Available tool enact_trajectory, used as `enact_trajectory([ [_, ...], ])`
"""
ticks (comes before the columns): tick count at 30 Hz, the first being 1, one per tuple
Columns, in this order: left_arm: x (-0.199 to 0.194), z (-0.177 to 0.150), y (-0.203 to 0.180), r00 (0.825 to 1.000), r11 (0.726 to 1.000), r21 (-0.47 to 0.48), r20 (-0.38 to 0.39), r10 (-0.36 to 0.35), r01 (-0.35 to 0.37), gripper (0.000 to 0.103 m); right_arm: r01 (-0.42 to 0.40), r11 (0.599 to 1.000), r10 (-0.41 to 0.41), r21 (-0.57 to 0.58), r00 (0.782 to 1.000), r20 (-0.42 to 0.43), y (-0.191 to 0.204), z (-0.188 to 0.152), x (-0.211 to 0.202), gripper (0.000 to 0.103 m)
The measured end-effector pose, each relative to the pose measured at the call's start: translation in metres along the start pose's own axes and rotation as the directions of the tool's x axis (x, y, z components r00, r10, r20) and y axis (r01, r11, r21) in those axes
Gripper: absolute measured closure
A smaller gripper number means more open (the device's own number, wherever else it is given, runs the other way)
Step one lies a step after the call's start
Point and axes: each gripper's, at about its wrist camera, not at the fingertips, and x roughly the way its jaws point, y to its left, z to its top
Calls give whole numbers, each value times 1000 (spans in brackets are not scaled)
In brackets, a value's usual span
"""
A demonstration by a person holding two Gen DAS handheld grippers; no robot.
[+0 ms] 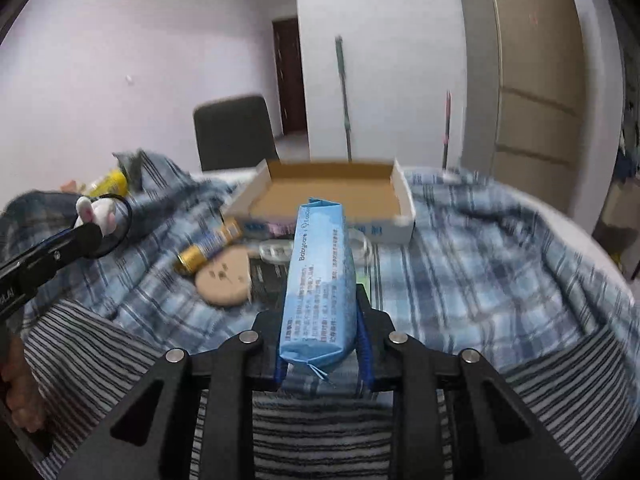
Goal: Organize soft objects
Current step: 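Carry both items over the box and release them inside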
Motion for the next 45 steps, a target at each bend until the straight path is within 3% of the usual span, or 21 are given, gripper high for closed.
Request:
enact_trajectory([
  [3,-13,16,-10,997,999,46,76,-18,14,69,-18,1000,20,-23,997,80,1,21,-20,77],
  [6,-23,35,-24,986,995,97,163,-38,22,69,-41,998,51,-56,979,199,1,50,-40,77],
  [8,-27,48,-36,970,991,136,239,-51,19,69,-32,997,50,-74,964,259,-1,73,-45,77],
  [11,-26,65,-51,928,984,179,366,-67,1,69,8,995,26,-95,938,345,-3,104,-44,77],
  [15,-7,88,-65,898,982,191,432,-84,0,69,55,994,-6,-97,896,443,-7,135,-27,77],
  [18,18,100,-70,881,982,188,467,-73,-18,69,125,987,-54,-103,851,522,-8,148,-11,77],
  [21,48,108,-68,874,986,162,483,-58,-24,69,113,989,-44,-95,840,541,-15,158,14,77],
  [26,99,117,-61,875,990,135,484,-21,-51,69,100,991,-33,-94,839,544,-23,161,57,77],
  [29,130,119,-53,887,991,120,461,-9,-52,69,91,992,-30,-89,849,528,-25,155,74,77],
  [37,179,100,-34,916,991,109,400,31,-81,69,87,992,-38,-88,893,448,-38,130,106,77],
  [39,187,91,-33,911,983,128,405,71,-133,69,85,993,-42,-82,902,429,-42,128,112,77],
  [42,200,86,-33,927,981,146,370,65,-128,69,86,993,-46,-79,912,408,-46,125,119,77],
  [45,207,90,-33,930,983,136,361,66,-123,69,77,994,-44,-73,925,377,-48,124,122,77],
])
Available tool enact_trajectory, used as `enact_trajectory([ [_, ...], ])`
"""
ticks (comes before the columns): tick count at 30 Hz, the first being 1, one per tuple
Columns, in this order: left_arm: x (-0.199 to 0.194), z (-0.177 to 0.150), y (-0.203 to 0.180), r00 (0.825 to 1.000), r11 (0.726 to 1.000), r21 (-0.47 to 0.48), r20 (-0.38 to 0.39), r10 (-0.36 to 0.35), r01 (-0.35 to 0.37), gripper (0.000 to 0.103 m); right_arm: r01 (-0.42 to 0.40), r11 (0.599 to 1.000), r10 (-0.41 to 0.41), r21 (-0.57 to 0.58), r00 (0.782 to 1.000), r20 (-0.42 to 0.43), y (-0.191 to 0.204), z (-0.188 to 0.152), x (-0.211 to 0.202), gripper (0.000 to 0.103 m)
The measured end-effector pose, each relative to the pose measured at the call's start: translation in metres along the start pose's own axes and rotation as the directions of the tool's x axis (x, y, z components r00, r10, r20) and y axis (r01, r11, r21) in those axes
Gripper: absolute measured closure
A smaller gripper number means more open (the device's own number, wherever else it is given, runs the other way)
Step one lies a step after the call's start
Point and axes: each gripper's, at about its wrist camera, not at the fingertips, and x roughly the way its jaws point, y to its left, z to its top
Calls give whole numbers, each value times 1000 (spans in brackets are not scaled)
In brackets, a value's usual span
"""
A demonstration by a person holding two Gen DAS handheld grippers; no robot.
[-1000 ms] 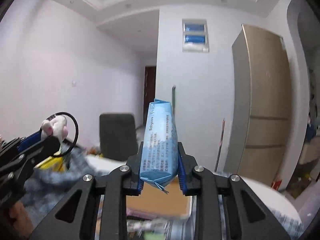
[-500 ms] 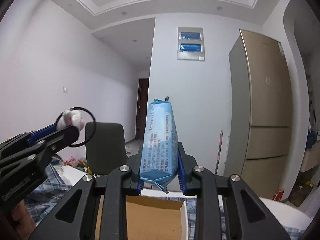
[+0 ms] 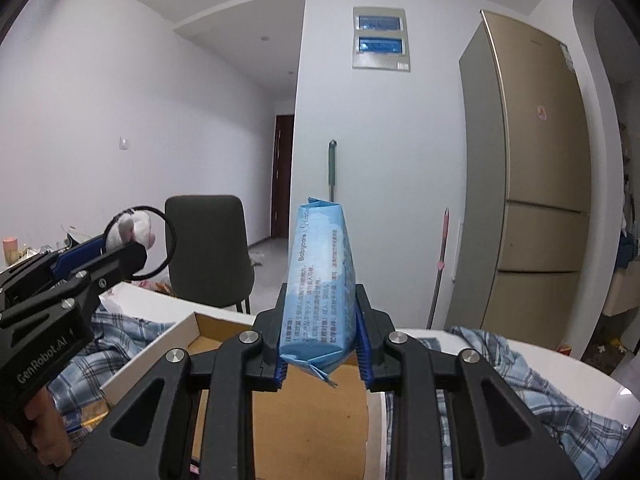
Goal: Organize soft objects
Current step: 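Carry both items over the box and release them inside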
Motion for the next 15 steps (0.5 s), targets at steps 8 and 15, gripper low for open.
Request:
enact_trajectory([
  [8,9,-5,5,999,1000,-30,-38,4,-5,69,-5,1000,6,8,997,-74,-5,-12,18,77],
  [15,4,-5,6,999,999,-36,-38,3,-4,63,-14,1000,13,-9,996,-93,1,-18,18,77],
])
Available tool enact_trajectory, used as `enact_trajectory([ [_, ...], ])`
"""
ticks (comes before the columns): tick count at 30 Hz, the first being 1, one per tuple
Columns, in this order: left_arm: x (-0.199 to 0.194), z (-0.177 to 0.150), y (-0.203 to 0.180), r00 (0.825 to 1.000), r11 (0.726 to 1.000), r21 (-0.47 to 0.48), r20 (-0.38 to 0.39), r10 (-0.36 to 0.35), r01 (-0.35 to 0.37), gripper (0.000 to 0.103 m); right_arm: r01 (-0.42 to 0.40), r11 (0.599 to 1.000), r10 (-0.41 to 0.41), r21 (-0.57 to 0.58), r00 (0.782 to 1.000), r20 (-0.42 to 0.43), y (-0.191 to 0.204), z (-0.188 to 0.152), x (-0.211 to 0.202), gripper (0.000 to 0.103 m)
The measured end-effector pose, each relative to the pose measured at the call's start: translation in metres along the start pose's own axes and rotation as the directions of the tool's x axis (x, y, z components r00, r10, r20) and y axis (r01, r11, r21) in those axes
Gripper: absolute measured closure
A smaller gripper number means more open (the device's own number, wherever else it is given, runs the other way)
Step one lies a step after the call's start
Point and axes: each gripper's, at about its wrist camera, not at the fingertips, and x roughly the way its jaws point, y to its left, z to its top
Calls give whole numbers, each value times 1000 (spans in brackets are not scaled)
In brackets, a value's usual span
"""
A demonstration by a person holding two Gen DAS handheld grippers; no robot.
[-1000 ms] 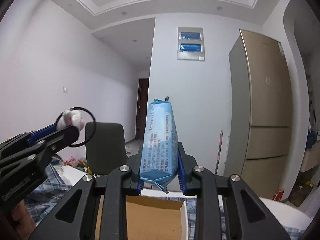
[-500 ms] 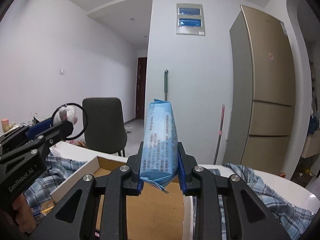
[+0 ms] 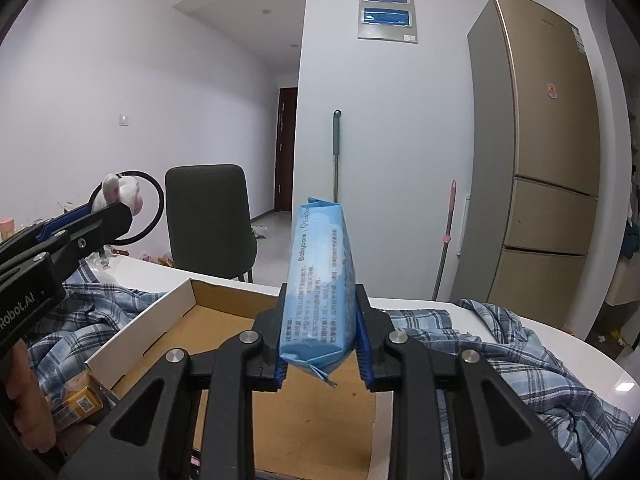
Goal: Organize soft objects
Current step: 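Carry both items over the box and release them inside, then withdraw both open tools from the box back over the table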
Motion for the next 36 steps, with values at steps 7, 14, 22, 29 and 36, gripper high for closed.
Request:
enact_trajectory([
  [7,-6,-1,1,1000,1000,-1,15,18,-18,28,-8,1000,8,1,1000,-17,-1,-1,4,77],
  [14,-6,1,1,1000,1000,0,14,16,-16,28,-13,1000,13,-4,1000,-26,0,-5,7,57],
  [22,-9,2,0,1000,1000,-2,19,17,-17,28,-8,1000,8,-2,1000,-3,-1,-1,3,57],
  [29,-25,16,-6,998,1000,-2,57,16,-16,28,-6,1000,5,28,999,40,-2,13,-8,57],
  [36,-66,51,-10,991,1000,-11,134,-21,23,28,-55,998,53,37,997,51,4,48,-49,55],
])
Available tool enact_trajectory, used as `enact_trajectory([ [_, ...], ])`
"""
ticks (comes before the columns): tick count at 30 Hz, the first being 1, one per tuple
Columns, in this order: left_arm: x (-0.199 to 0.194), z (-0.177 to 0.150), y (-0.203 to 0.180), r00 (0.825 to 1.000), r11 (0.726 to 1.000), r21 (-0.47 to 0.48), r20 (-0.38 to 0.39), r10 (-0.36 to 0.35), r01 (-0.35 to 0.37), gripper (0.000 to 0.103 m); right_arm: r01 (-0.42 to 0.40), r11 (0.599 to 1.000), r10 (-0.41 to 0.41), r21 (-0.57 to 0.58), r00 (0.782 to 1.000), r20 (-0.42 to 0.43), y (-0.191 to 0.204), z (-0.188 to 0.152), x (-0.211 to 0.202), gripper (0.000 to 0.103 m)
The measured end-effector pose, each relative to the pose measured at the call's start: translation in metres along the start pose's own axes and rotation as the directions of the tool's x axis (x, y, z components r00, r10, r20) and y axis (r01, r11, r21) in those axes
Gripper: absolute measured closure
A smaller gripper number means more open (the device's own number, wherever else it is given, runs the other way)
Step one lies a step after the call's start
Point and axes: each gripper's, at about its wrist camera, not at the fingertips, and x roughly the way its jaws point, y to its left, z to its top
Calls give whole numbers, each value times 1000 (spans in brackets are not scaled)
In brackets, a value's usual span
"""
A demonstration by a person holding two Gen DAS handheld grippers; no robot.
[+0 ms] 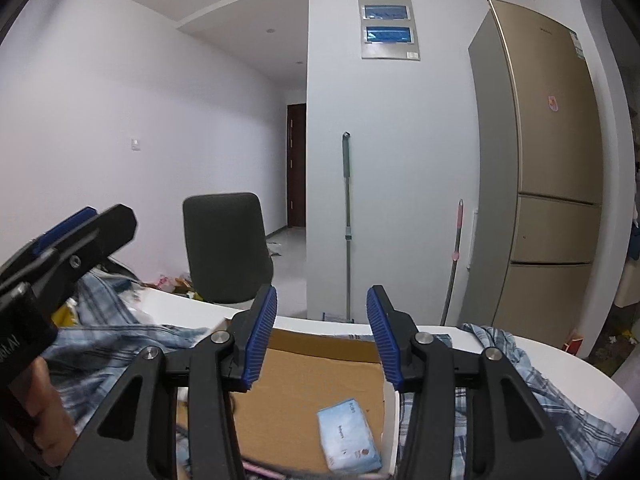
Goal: Organize soft objects
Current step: 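Withdraw both open tools from the box back over the table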
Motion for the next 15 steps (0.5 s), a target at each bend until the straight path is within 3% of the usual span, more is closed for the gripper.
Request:
enact_trajectory([
  [8,-60,28,-4,1000,999,36,10,-27,26,28,-3,999,1,54,1000,29,1,11,-65,54],
  [15,-107,19,3,999,1000,-8,-42,14,-15,28,5,999,-6,50,1000,14,13,-1,-110,52],
])
